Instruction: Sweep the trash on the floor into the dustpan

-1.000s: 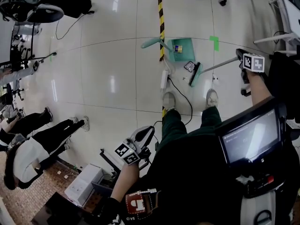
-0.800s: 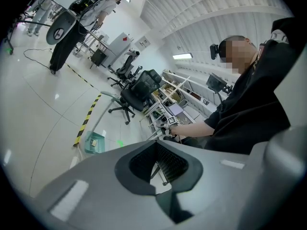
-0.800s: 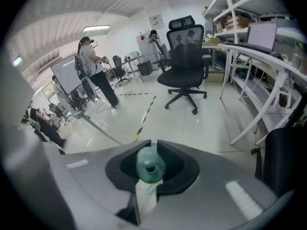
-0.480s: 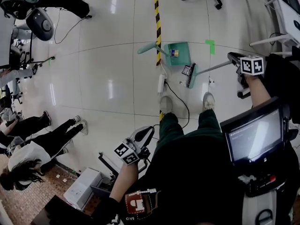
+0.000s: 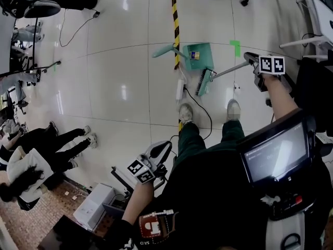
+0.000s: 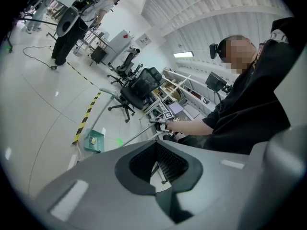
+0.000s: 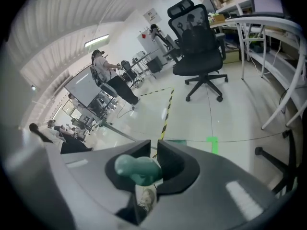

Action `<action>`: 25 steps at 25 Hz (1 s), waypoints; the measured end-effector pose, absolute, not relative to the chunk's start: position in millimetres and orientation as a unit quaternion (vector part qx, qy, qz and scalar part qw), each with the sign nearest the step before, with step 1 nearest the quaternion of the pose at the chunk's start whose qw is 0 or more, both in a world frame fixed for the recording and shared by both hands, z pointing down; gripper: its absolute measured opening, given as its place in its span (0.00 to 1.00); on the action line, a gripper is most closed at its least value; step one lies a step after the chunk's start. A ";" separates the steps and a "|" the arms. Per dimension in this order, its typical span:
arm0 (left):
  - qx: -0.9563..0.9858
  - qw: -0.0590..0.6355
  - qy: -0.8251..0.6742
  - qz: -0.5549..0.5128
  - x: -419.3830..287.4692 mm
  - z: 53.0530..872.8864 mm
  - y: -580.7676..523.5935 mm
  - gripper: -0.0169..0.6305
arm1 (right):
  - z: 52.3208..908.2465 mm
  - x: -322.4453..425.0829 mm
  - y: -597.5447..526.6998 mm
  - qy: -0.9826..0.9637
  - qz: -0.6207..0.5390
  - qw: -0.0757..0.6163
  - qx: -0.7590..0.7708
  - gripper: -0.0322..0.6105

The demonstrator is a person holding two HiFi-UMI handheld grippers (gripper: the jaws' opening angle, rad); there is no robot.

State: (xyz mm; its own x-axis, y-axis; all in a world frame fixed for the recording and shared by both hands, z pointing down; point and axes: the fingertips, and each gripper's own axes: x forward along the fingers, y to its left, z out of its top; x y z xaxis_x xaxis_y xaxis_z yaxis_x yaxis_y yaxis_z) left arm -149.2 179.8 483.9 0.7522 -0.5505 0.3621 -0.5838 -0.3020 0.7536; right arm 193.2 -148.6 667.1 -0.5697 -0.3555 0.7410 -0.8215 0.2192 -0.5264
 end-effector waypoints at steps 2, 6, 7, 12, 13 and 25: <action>0.805 0.477 -0.353 0.018 -152.0 485.8 180.3 0.02 | 669.1 186.9 -146.7 -0.741 0.492 0.234 0.392 0.11; 0.807 0.477 -0.349 0.018 -150.0 484.7 175.9 0.02 | 679.4 186.1 -140.8 -0.734 0.498 0.236 0.396 0.11; 0.808 0.476 -0.348 0.018 -148.4 483.5 174.7 0.02 | 683.7 189.6 -139.5 -0.729 0.498 0.240 0.402 0.11; 0.806 0.478 -0.348 0.023 -145.2 486.6 173.8 0.02 | 702.8 223.4 -144.4 -0.710 0.463 0.294 0.441 0.11; 0.805 0.480 -0.348 0.024 -144.7 488.2 174.8 0.02 | 704.2 231.2 -145.5 -0.709 0.454 0.305 0.445 0.11; 0.814 0.476 -0.333 0.026 -128.2 484.9 172.1 0.02 | 656.0 250.8 -175.9 -0.791 0.275 0.380 0.392 0.10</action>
